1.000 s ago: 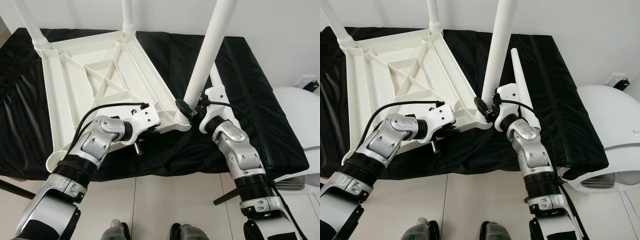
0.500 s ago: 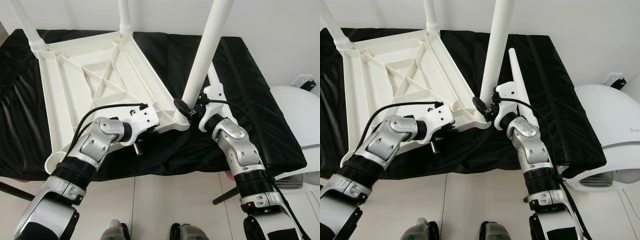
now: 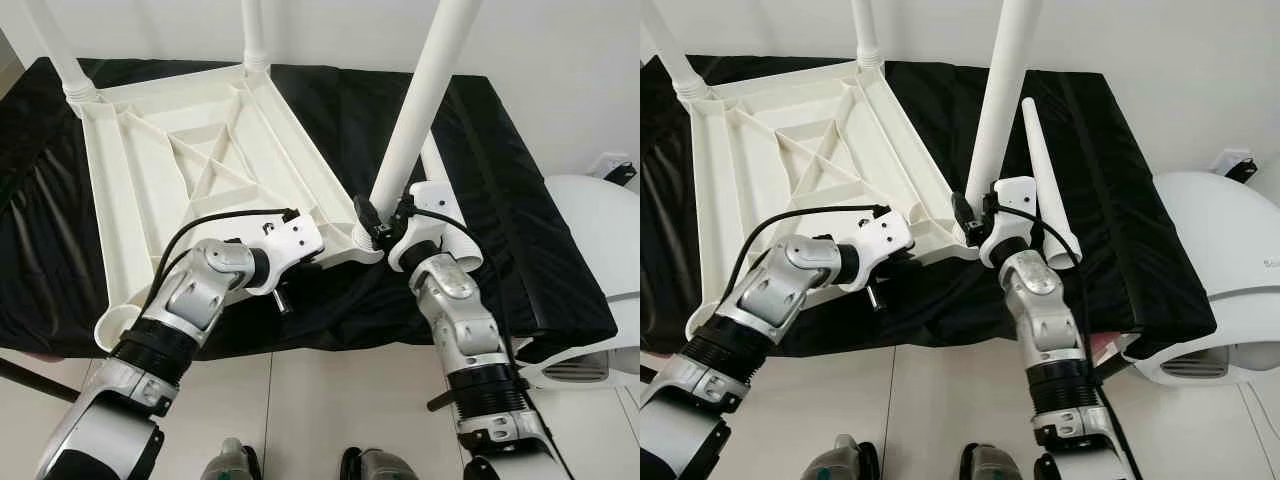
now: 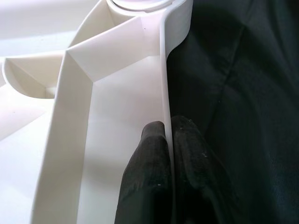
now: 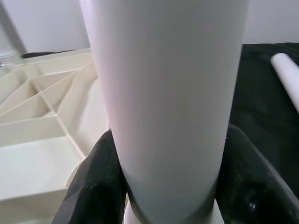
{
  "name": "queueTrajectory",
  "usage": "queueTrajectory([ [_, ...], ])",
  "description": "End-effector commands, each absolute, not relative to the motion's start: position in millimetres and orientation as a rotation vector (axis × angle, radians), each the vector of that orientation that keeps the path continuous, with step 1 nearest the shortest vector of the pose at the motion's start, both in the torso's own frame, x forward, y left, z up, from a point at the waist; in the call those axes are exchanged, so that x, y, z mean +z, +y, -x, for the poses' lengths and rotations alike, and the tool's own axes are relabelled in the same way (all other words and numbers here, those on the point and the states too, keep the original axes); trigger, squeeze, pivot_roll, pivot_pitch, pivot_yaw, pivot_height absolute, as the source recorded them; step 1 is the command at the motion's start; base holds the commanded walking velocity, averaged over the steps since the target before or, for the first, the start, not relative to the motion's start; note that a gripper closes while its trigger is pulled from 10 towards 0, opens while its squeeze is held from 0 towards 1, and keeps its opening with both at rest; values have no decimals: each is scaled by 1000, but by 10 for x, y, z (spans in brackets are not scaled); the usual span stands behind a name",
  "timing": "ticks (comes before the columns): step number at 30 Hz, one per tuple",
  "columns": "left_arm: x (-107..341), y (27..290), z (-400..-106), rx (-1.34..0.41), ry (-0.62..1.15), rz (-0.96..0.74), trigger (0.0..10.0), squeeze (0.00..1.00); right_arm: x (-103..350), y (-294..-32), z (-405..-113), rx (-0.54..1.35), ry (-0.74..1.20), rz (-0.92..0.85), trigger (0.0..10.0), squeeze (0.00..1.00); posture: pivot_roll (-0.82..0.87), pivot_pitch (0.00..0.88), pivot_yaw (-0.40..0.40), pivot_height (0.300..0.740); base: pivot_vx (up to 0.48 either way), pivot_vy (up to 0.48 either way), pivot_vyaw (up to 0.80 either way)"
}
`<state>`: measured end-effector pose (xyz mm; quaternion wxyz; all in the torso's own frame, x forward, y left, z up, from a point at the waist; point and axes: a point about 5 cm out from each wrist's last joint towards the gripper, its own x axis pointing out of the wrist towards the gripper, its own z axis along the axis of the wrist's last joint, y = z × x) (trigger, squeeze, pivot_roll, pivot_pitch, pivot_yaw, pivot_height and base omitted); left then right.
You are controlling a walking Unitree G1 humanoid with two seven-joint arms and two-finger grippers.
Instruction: Building children table
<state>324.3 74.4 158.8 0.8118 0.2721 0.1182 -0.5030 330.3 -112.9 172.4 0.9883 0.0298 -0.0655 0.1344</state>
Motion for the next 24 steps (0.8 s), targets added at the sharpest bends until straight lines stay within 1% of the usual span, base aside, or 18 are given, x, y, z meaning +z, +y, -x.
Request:
queueTrajectory([
  [1, 1749, 596, -3144, -1151, 129, -507, 10000, 0, 1377, -1320, -3288, 111, 25, -124, 10000, 0, 29, 125, -9, 740, 0, 0, 0],
  [8, 1772, 569, -3108, -1148, 121, -488, 10000, 0, 1402, -1189, -3250, 45, -6, -132, 10000, 0, 36, 128, -11, 740, 0, 0, 0],
  [11, 1776, 563, -3103, -1147, 120, -486, 10000, 0, 1403, -1171, -3242, 22, -12, -137, 10000, 0, 36, 128, -12, 740, 0, 0, 0],
  [18, 1794, 540, -3072, -1148, 116, -480, 10000, 0, 1404, -1032, -3196, -121, -35, -148, 10000, 0, 43, 127, -12, 740, 0, 0, 0],
  [24, 1799, 539, -3066, -1149, 117, -482, 10000, 0, 1393, -981, -3187, -165, -39, -140, 10000, 0, 43, 127, -12, 740, 0, 0, 0],
])
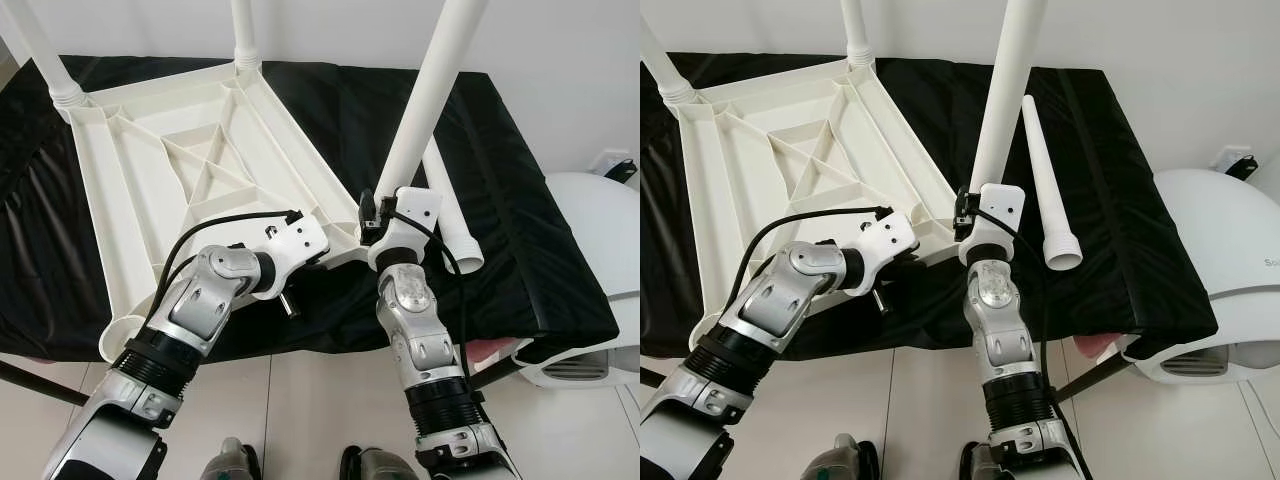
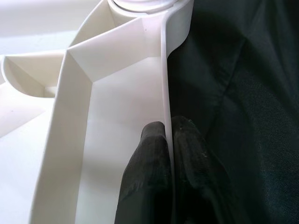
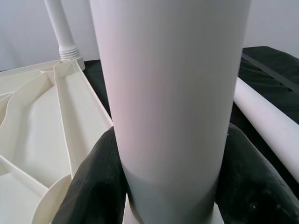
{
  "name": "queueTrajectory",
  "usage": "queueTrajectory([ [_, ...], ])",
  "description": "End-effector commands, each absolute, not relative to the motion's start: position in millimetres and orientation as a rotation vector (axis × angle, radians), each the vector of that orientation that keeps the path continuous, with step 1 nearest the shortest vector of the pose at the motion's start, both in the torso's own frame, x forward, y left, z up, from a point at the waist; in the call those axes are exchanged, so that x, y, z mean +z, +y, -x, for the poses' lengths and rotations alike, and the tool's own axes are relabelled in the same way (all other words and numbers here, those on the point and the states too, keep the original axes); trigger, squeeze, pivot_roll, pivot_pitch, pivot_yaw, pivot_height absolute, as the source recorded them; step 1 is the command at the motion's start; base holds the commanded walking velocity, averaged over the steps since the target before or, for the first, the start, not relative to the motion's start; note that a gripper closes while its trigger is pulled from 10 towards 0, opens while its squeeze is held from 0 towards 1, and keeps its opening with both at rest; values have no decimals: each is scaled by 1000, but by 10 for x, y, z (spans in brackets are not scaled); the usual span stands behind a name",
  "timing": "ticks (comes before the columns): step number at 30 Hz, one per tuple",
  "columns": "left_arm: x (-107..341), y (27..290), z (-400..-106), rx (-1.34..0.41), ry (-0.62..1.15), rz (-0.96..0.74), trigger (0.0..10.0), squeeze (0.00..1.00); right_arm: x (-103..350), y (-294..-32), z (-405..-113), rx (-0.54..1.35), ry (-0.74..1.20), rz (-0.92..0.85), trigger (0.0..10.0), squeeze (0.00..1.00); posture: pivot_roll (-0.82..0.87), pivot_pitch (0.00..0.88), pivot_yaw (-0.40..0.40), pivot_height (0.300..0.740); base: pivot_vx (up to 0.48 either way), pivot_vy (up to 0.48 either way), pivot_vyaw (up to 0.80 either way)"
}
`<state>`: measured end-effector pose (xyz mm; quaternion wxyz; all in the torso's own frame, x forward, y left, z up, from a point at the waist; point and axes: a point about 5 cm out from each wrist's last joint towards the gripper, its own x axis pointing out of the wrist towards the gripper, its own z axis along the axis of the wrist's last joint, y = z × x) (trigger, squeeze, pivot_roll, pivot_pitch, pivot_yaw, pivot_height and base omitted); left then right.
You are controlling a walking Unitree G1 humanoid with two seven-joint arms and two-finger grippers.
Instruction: Building children table
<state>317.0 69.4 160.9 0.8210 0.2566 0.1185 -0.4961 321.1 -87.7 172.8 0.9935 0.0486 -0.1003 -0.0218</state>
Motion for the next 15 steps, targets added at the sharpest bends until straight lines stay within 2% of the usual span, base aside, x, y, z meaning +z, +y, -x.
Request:
queueTrajectory([
  [1, 1799, 539, -3066, -1149, 117, -482, 10000, 0, 1393, -981, -3187, -165, -39, -140, 10000, 0, 43, 127, -12, 740, 0, 0, 0],
  [10, 1800, 545, -3058, -1148, 121, -486, 10000, 0, 1380, -949, -3178, -172, -42, -133, 10000, 0, 43, 129, -13, 740, 0, 0, 0],
  [11, 1803, 546, -3062, -1147, 121, -488, 10000, 0, 1387, -956, -3173, -171, -48, -132, 10000, 576, 42, 128, -13, 740, 0, 0, 0],
  [12, 1808, 547, -3066, -1146, 120, -490, 10000, 0, 1391, -950, -3168, -155, -53, -144, 10000, 1000, 41, 128, -12, 740, 0, 0, 0],
  [15, 1811, 547, -3069, -1146, 120, -491, 10000, 0, 1394, -946, -3164, -144, -56, -152, 10000, 1000, 41, 128, -13, 740, 0, 0, 0],
])
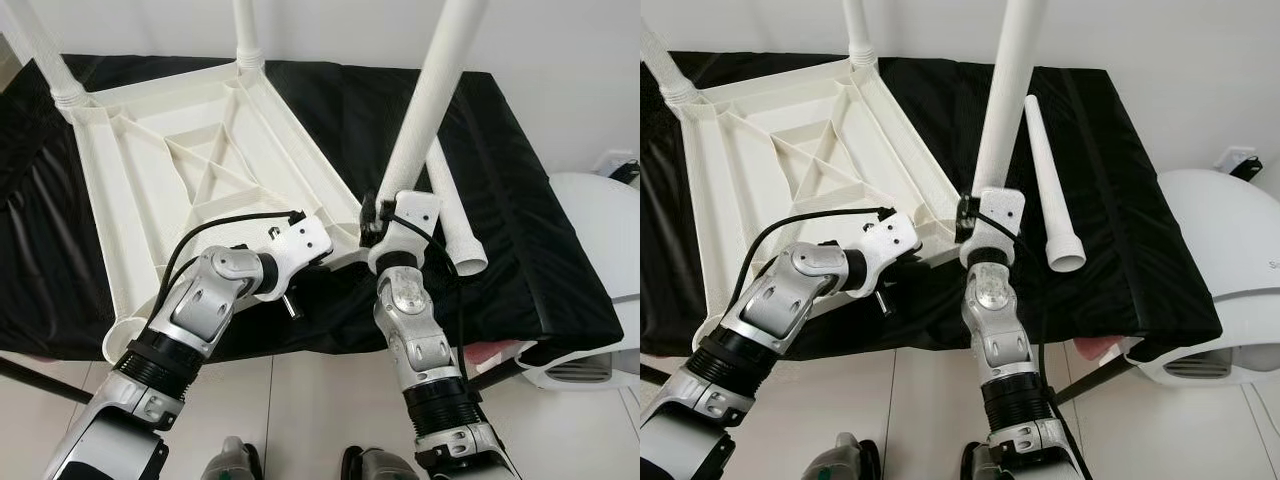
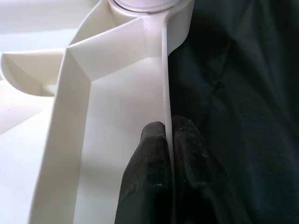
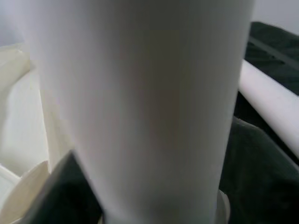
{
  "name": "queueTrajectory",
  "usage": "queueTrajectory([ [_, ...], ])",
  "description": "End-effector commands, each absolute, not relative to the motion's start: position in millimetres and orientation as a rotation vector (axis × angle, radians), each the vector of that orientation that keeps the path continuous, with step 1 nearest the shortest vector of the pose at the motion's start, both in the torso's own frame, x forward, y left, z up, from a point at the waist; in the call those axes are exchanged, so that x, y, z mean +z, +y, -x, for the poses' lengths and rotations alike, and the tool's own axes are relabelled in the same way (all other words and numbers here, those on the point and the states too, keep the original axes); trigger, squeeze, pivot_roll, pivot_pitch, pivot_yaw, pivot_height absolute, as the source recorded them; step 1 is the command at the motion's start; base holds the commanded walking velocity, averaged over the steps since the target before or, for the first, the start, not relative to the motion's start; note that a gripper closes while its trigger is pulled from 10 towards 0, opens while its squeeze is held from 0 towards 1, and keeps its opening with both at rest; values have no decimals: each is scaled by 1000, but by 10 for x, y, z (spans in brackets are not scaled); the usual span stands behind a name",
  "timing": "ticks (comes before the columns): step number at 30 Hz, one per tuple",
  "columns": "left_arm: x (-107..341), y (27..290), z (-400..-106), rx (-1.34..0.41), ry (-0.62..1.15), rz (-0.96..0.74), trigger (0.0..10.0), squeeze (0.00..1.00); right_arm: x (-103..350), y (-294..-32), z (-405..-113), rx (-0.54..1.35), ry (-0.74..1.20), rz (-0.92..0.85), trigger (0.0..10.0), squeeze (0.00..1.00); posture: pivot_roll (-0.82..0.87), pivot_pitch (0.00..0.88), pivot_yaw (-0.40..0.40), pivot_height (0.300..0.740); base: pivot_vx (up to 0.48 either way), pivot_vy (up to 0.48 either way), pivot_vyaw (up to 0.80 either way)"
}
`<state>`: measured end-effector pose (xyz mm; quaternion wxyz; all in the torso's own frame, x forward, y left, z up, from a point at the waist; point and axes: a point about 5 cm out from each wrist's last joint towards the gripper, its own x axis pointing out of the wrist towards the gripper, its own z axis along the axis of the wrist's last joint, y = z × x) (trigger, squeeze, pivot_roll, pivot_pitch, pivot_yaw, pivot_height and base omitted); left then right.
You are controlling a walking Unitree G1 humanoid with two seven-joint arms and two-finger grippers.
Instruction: Building children table
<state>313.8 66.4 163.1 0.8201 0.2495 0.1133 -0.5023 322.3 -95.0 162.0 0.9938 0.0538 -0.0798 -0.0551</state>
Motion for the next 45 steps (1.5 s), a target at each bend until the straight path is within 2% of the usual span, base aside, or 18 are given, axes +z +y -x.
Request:
queueTrajectory([
  [1, 1811, 547, -3069, -1146, 120, -491, 10000, 0, 1394, -946, -3164, -144, -56, -152, 10000, 1000, 41, 128, -13, 740, 0, 0, 0],
  [11, 1824, 540, -3081, -1145, 115, -492, 10000, 0, 1414, -955, -3115, -88, -103, -147, 10000, 1000, 36, 121, -11, 740, 0, 0, 0],
  [12, 1822, 543, -3085, -1143, 116, -494, 10000, 0, 1423, -946, -3100, -33, -111, -161, 10000, 894, 36, 120, -11, 740, 0, 0, 0],
  [13, 1821, 548, -3096, -1139, 118, -496, 10000, 0, 1417, -973, -3083, -5, -118, -157, 10000, 0, 35, 118, -12, 740, 0, 0, 0],
  [25, 1789, 597, -3139, -1130, 138, -513, 10000, 0, 1379, -1115, -2997, 127, -156, -142, 10000, 0, 25, 113, -6, 740, 0, 0, 0],
  [26, 1779, 607, -3145, -1131, 145, -506, 10000, 318, 1374, -1136, -2986, 151, -160, -131, 10000, 0, 22, 111, -4, 740, 0, 0, 0],
  [27, 1779, 607, -3145, -1131, 145, -506, 10000, 318, 1374, -1136, -2986, 151, -160, -131, 10000, 0, 22, 111, -4, 740, 0, 0, 0],
  [28, 1772, 616, -3153, -1130, 151, -501, 10000, 1000, 1370, -1166, -2980, 165, -165, -126, 10000, 0, 20, 110, -4, 740, 0, 0, 0],
  [32, 1768, 634, -3172, -1127, 158, -513, 10000, 1000, 1385, -1229, -2975, 202, -178, -112, 10000, 0, 18, 106, -2, 740, 0, 0, 0],
  [33, 1763, 646, -3181, -1126, 162, -529, 10000, 0, 1399, -1268, -2976, 225, -186, -108, 10000, 0, 16, 103, 0, 740, 0, 0, 0],
  [39, 1746, 691, -3205, -1127, 176, -548, 10000, 0, 1418, -1380, -2978, 334, -181, -91, 10000, 0, 11, 101, 4, 740, 0, 0, 0],
  [45, 1753, 728, -3247, -1121, 175, -567, 10000, 0, 1445, -1518, -2993, 359, -185, -50, 10000, 0, 9, 102, 4, 740, 0, 0, 0],
])
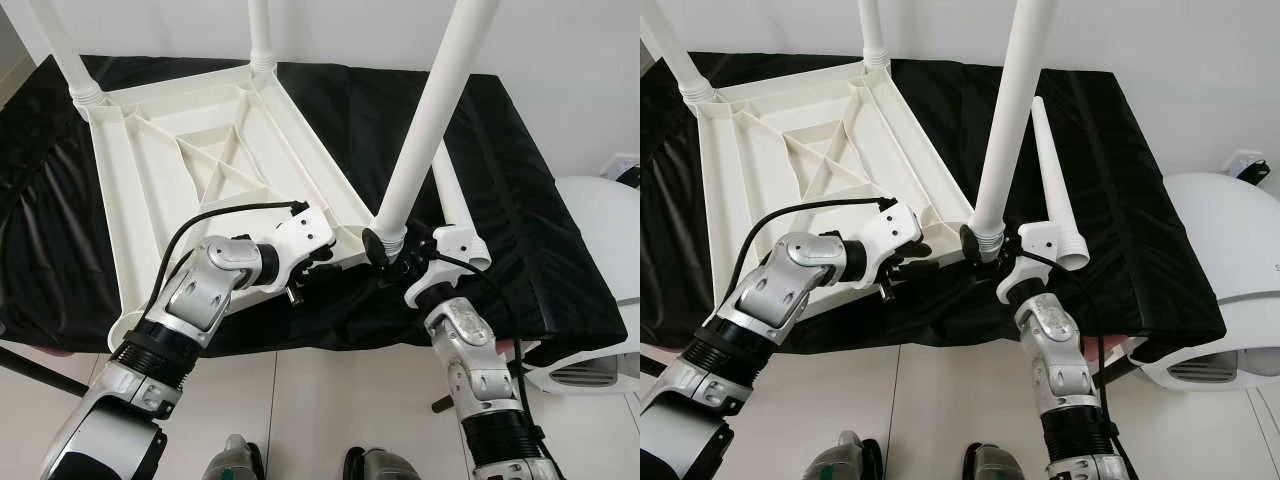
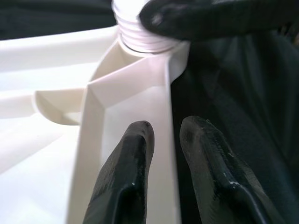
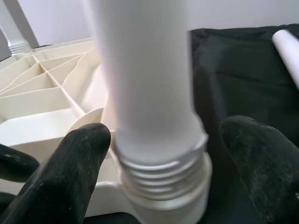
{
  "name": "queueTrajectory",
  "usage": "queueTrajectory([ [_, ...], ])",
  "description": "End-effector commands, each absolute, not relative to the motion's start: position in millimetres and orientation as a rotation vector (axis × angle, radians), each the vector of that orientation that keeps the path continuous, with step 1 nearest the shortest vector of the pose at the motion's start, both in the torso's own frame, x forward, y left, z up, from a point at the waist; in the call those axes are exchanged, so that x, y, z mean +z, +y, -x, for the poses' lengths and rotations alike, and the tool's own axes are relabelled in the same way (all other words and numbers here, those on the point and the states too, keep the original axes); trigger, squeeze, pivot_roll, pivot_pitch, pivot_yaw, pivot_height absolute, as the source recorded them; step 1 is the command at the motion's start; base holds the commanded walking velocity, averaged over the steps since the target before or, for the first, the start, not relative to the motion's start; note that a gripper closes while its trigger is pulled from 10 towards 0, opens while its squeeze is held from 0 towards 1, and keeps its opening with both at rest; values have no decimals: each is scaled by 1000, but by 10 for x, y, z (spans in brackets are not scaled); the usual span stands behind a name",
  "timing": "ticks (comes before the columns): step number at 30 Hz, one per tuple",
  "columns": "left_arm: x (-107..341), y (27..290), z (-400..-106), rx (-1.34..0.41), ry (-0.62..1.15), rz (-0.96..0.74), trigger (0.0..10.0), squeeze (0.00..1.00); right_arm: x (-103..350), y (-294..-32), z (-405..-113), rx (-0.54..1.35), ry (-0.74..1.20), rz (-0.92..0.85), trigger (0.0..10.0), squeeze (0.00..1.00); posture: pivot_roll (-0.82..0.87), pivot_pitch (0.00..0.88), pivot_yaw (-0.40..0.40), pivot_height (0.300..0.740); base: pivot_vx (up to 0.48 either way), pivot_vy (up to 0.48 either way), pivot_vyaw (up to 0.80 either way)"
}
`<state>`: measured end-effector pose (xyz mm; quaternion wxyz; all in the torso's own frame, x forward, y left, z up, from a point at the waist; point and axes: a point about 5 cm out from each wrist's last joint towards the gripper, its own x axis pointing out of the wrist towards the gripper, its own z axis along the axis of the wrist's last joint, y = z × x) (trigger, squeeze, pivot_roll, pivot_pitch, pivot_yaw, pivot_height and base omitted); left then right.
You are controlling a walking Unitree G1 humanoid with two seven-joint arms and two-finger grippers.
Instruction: Building children table
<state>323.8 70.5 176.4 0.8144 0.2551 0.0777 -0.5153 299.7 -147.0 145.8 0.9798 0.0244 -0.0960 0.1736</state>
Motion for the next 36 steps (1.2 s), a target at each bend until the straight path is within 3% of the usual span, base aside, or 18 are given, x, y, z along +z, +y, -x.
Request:
queueTrajectory([
  [1, 1755, 734, -3253, -1121, 174, -569, 10000, 0, 1448, -1526, -2988, 368, -185, -51, 10000, 0, 9, 102, 4, 740, 0, 0, 0],
  [23, 1785, 761, -3345, -1115, 161, -587, 10000, 0, 1433, -1572, -2852, 422, -192, -60, 10000, 0, -12, 104, 18, 740, 0, 0, 0],
  [36, 1792, 753, -3426, -1108, 151, -588, 10000, 0, 1441, -1687, -2585, 486, -208, -77, 10000, 0, -38, 105, 24, 740, 0, 0, 0],
])
